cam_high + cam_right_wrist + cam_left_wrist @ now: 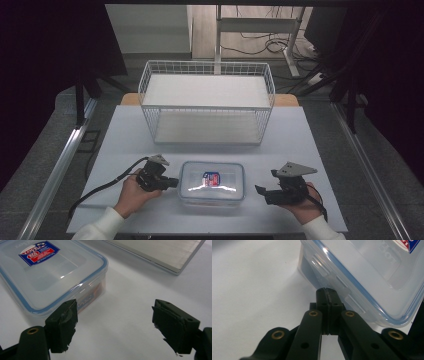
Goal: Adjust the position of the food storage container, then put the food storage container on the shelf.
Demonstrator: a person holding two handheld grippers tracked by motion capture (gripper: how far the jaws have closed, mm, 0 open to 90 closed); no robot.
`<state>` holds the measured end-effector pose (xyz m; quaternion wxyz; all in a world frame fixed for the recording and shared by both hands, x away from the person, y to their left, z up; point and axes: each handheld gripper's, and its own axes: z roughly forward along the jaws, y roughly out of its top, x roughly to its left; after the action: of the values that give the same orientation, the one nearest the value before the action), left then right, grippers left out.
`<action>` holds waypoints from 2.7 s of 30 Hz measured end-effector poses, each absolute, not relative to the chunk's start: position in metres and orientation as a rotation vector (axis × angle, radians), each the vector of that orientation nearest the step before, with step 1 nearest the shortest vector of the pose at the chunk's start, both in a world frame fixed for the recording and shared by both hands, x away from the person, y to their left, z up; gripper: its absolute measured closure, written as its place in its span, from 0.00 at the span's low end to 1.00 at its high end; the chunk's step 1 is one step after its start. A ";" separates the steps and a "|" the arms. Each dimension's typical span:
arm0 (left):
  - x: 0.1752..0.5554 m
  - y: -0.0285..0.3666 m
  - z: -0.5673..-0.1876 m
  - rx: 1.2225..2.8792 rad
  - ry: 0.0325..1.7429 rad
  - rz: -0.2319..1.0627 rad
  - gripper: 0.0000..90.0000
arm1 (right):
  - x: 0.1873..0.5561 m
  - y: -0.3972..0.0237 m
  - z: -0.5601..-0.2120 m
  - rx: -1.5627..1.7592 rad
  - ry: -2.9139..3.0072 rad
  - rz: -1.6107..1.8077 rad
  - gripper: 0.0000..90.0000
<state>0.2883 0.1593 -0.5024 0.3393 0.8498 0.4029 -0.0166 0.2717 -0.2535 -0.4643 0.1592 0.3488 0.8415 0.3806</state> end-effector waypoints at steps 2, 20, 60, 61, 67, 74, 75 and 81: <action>0.288 0.160 -0.503 2.208 1.044 -0.041 1.00 | 0.272 -0.253 -0.464 0.999 2.404 1.090 0.23; 0.270 0.201 -0.479 1.955 1.150 0.039 0.45 | 0.270 -0.254 -0.464 0.996 2.369 1.117 0.23; 0.289 0.175 -0.505 1.857 1.139 -0.270 0.14 | 0.272 -0.244 -0.469 1.130 2.450 1.358 0.20; 0.291 0.173 -0.507 1.848 1.141 -0.283 0.14 | 0.272 -0.244 -0.469 1.130 2.450 1.358 0.20; 0.302 0.164 -0.516 1.834 1.132 -0.356 0.18 | 0.278 -0.239 -0.475 1.175 2.479 1.367 0.18; 0.302 0.157 -0.521 1.854 1.108 -0.406 0.24 | 0.290 -0.224 -0.486 1.250 2.549 1.388 0.13; 0.302 0.158 -0.521 1.851 1.108 -0.405 0.25 | 0.295 -0.218 -0.491 1.305 2.579 1.407 0.11; 0.300 0.159 -0.518 1.849 1.113 -0.389 0.29 | 0.305 -0.210 -0.502 1.401 2.627 1.424 0.09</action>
<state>0.3003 0.1593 -0.5180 0.4564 0.7502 0.4516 -0.1579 0.3046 -0.2095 -0.5017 -0.0792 0.4232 0.7935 0.4301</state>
